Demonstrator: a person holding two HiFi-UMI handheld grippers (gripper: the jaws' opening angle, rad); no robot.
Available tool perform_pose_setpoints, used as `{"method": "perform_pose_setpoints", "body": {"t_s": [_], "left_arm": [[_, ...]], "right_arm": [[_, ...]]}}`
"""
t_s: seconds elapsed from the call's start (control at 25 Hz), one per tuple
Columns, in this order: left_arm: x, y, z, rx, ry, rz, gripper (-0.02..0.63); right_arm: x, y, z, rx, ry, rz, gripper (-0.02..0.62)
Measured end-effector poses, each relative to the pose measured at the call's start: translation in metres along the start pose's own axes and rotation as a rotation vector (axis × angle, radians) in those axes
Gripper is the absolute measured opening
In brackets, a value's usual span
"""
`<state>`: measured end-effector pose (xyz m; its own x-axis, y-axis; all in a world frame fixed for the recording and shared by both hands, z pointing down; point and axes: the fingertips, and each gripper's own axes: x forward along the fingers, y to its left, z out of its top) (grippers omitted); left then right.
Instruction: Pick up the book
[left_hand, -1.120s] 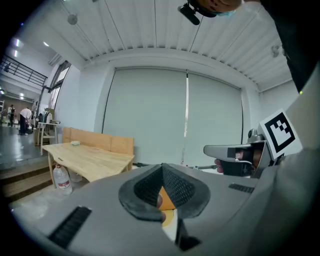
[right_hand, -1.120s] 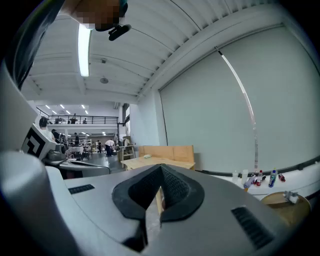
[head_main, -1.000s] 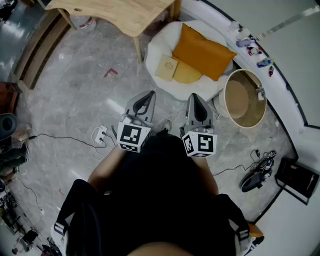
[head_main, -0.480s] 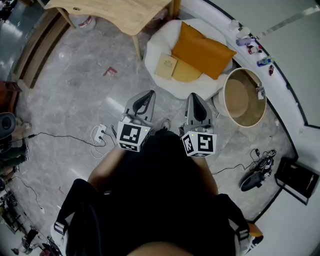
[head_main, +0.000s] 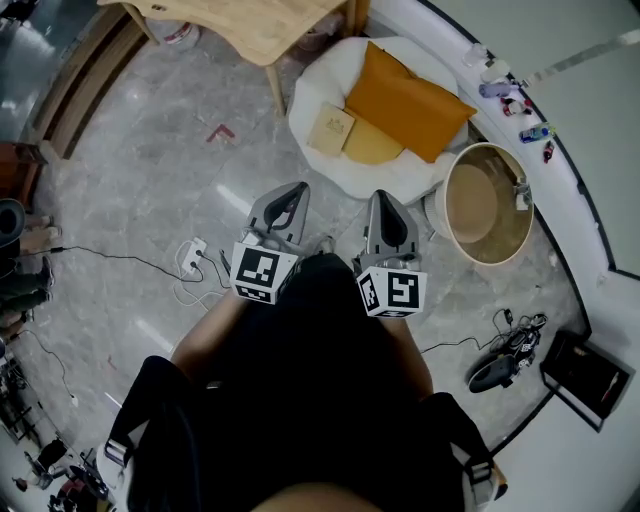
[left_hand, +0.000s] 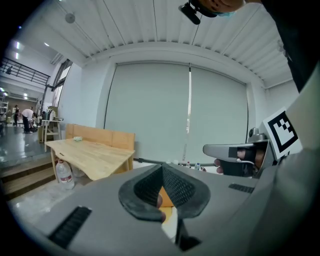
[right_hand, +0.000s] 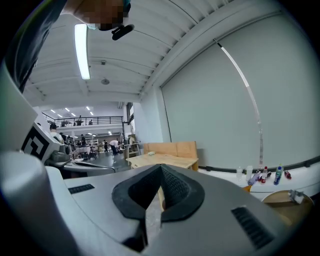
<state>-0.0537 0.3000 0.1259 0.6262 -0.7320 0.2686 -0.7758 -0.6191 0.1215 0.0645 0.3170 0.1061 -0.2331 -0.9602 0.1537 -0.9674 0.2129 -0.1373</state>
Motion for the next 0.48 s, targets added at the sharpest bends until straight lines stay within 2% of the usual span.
{"method": "perform_pose_setpoints", "body": {"t_s": [0.28, 0.48], "left_arm": [[0.02, -0.018, -0.002, -0.018, 0.011, 0.056, 0.002], [0.029, -0.019, -0.001, -0.006, 0.023, 0.076, 0.002]], "right_arm": [[0.006, -0.028, -0.003, -0.002, 0.008, 0.055, 0.003], [0.014, -0.042, -0.003, 0.018, 0.014, 0.062, 0.003]]}}
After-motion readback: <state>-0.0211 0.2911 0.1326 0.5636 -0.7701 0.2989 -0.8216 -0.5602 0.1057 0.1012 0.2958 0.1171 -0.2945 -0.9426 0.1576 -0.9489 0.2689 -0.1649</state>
